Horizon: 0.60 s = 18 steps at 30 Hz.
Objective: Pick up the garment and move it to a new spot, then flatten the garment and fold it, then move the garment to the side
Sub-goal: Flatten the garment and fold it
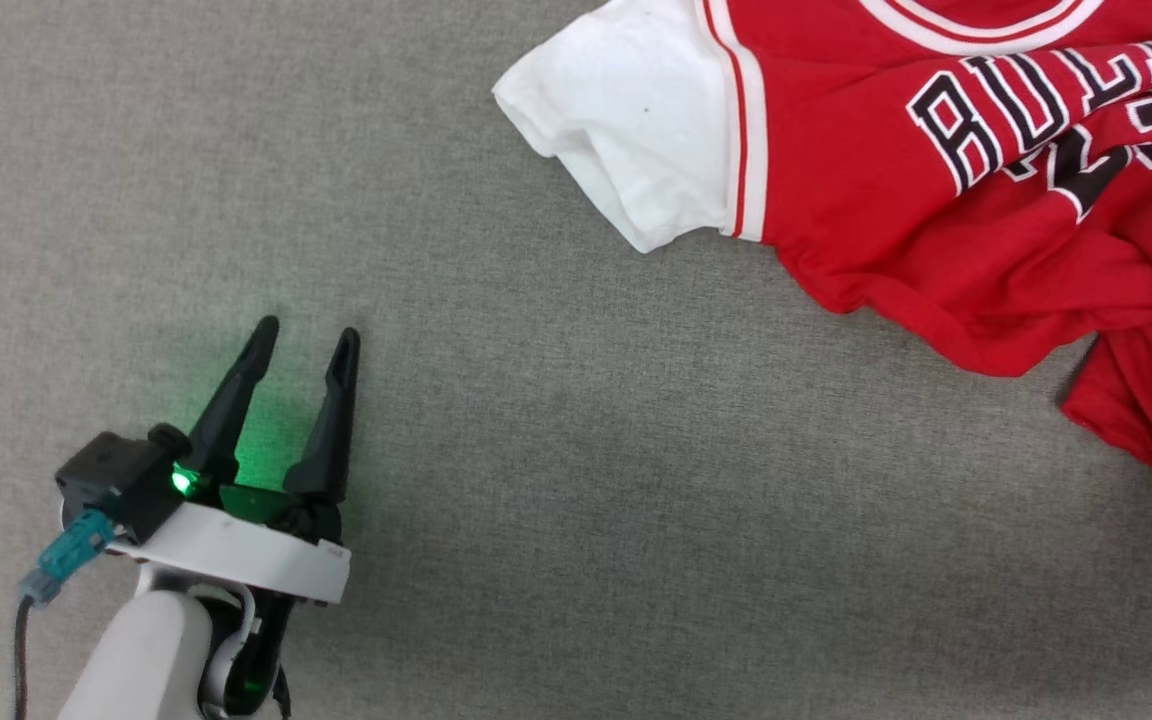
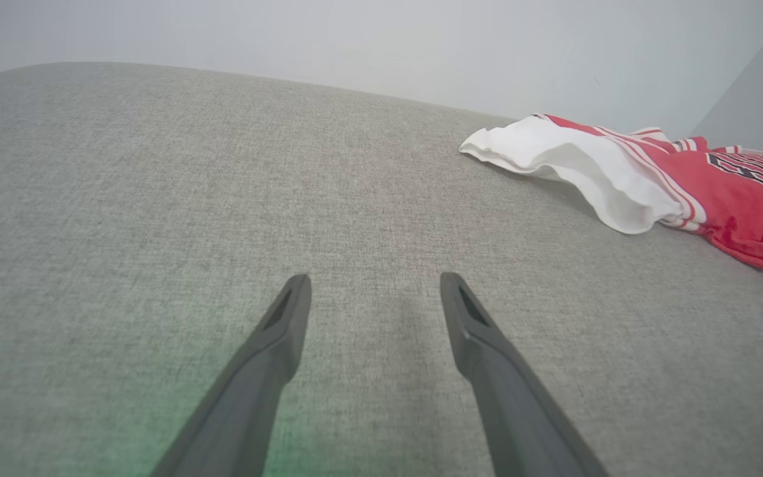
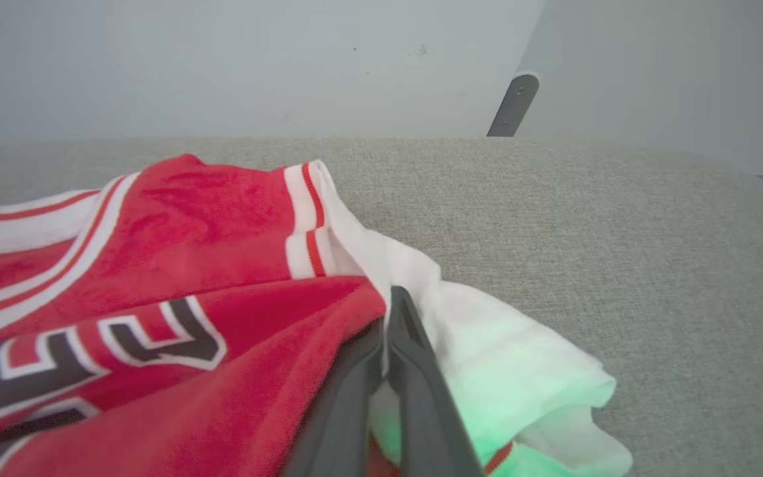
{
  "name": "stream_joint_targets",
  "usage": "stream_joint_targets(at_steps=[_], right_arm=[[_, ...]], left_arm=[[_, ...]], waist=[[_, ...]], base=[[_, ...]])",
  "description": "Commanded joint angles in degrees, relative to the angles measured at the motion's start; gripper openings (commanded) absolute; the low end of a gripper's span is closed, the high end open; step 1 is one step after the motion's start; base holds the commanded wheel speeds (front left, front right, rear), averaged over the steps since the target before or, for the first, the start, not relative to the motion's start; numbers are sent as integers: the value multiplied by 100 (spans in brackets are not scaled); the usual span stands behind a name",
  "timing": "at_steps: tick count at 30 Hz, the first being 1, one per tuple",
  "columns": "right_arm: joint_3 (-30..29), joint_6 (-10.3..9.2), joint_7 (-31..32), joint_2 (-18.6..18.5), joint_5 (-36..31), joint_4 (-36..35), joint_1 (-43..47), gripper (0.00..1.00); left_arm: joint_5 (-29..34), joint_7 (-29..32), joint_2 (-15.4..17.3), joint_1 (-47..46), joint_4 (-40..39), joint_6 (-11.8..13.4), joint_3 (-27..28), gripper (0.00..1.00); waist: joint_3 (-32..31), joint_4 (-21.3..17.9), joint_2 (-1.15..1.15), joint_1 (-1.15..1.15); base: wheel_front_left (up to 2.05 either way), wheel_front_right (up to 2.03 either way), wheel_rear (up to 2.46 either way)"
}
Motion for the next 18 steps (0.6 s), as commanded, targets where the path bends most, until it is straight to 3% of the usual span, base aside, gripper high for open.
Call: stream_joint_targets(at_steps=[1, 10, 18], right_arm=[[-66, -6, -156, 50, -65, 63, -11, 100], [688, -6, -862, -182, 449, -27, 499, 100], [1871, -6, -1133, -503, 1316, -1191, 1798, 100]], left_arm=[[36, 3, 14, 24, 9, -17, 11, 100], [103, 3, 72, 183, 54, -17, 56, 100], [159, 3, 157, 437, 95, -17, 214, 100]], waist=[[-49, -40, 0, 0], [-457, -241, 0, 0], [-921, -466, 0, 0]], base=[[0, 0, 0], [0, 0, 0], [0, 0, 0]])
